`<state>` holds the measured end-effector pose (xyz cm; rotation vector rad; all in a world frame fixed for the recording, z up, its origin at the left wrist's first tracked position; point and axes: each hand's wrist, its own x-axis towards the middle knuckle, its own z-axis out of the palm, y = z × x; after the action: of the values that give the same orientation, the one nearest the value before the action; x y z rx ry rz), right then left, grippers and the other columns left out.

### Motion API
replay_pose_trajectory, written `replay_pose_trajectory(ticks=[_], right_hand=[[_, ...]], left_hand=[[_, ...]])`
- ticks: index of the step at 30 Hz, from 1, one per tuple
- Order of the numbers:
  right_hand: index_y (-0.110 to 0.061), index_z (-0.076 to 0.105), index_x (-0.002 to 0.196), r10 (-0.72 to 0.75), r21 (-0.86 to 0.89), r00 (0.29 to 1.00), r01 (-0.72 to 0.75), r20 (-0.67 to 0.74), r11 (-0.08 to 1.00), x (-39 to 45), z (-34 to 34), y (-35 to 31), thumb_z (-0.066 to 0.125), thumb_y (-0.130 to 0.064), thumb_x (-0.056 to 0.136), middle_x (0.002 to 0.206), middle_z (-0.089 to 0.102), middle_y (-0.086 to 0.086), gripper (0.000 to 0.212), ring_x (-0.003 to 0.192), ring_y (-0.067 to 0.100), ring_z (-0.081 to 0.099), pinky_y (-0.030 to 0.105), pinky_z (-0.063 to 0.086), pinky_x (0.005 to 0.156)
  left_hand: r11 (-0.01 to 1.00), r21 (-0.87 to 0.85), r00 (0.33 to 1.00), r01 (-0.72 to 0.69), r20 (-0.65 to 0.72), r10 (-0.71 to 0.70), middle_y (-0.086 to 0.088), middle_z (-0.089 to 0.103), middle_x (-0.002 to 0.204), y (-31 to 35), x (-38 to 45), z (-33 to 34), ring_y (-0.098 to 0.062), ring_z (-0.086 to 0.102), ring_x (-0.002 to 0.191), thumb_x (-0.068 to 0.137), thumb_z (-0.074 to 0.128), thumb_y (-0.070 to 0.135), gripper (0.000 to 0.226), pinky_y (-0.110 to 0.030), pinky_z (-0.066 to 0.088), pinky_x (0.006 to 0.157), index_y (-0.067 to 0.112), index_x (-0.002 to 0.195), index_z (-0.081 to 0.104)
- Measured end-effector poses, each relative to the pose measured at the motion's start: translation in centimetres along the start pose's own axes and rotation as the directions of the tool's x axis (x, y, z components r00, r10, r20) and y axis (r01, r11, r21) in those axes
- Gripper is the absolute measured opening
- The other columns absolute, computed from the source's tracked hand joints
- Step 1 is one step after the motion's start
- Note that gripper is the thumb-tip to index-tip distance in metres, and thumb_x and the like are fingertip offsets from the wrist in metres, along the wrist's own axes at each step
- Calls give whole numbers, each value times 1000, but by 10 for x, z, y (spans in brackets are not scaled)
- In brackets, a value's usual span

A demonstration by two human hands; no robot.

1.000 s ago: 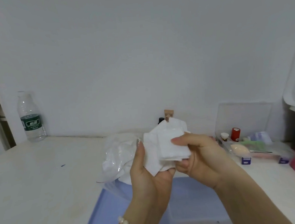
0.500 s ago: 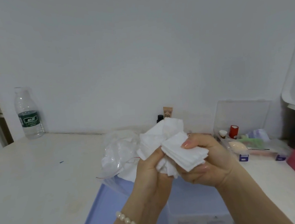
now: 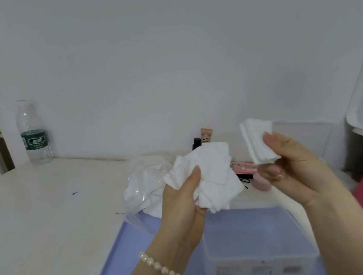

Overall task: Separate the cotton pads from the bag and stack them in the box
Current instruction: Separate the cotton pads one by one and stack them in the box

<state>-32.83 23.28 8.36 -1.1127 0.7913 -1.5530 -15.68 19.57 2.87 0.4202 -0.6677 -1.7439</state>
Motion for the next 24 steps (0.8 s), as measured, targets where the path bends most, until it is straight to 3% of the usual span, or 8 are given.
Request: replay_pose_trajectory(ticks=[1, 3, 7, 12, 15, 20, 22, 24], right_hand=[[-15, 65, 55, -43, -161, 995, 28, -89, 987, -3, 0, -4, 74, -27, 57, 46, 49, -2, 15, 32, 7, 33, 22, 11, 43], [-13, 70, 58, -55, -306, 998, 40, -41, 951, -6, 5, -8, 76, -32, 56, 45, 50, -2, 20, 34, 7, 34, 25, 13, 45], [-10, 70, 61, 42, -476, 998, -18, 40, 879, -8, 11, -6, 80, -7, 59, 51, 57, 1, 10, 40, 6, 44, 17, 28, 42], [-17, 70, 65, 95, -648, 995, -82, -14, 757, -1, 16, 6, 71, -21, 69, 61, 62, -1, 7, 53, 7, 46, 18, 34, 49], [-18, 70, 67, 103, -676, 994, -103, -40, 730, 1, 15, 10, 66, -14, 82, 64, 65, -1, 16, 59, 11, 49, 23, 36, 55], [-15, 68, 69, 85, -666, 990, -139, -112, 733, 3, 15, 10, 66, -11, 83, 62, 66, -3, 14, 55, 9, 51, 20, 39, 53], [-14, 68, 71, 82, -673, 987, -156, -140, 723, 3, 15, 11, 67, -12, 82, 62, 65, -3, 12, 55, 9, 51, 21, 39, 54], [-14, 68, 72, 77, -673, 983, -172, -168, 719, 3, 15, 11, 67, -13, 82, 63, 65, -2, 11, 57, 11, 51, 24, 39, 57]], left_hand=[[999, 49, 1000, -14, 12, 14, -5, 74, 97, 0, -1, 0, -15, 71, 85, 90, 54, 5, 22, -29, 59, 64, 11, 110, 62], [990, 135, 999, -29, 45, 23, -4, 74, 97, 0, -2, 0, -15, 71, 87, 91, 54, 6, 20, -28, 58, 62, 12, 108, 62], [975, 223, 993, -6, 116, -20, -9, 71, 108, -2, -3, 0, -21, 68, 99, 92, 53, 8, 27, -32, 59, 71, 8, 117, 60], [965, 260, 985, 34, 157, -77, -8, 73, 102, -1, -4, 1, -18, 70, 92, 93, 50, 9, 24, -27, 57, 63, 7, 114, 62], [965, 242, 979, 98, 153, -138, -11, 72, 105, 1, -1, -2, -21, 69, 95, 91, 52, 16, 30, -32, 59, 70, 4, 117, 60], [966, 209, 959, 153, 206, -197, -13, 69, 113, 5, 1, -4, -23, 66, 104, 83, 58, 30, 46, -37, 57, 80, 3, 121, 57], [963, 224, 944, 149, 259, -206, -12, 68, 114, 5, 1, -5, -23, 66, 104, 78, 69, 21, 46, -36, 58, 76, 4, 119, 58], [961, 235, 931, 147, 295, -215, -12, 70, 111, 4, 2, -7, -23, 68, 101, 67, 67, 2, 48, -34, 58, 72, 4, 114, 61]])
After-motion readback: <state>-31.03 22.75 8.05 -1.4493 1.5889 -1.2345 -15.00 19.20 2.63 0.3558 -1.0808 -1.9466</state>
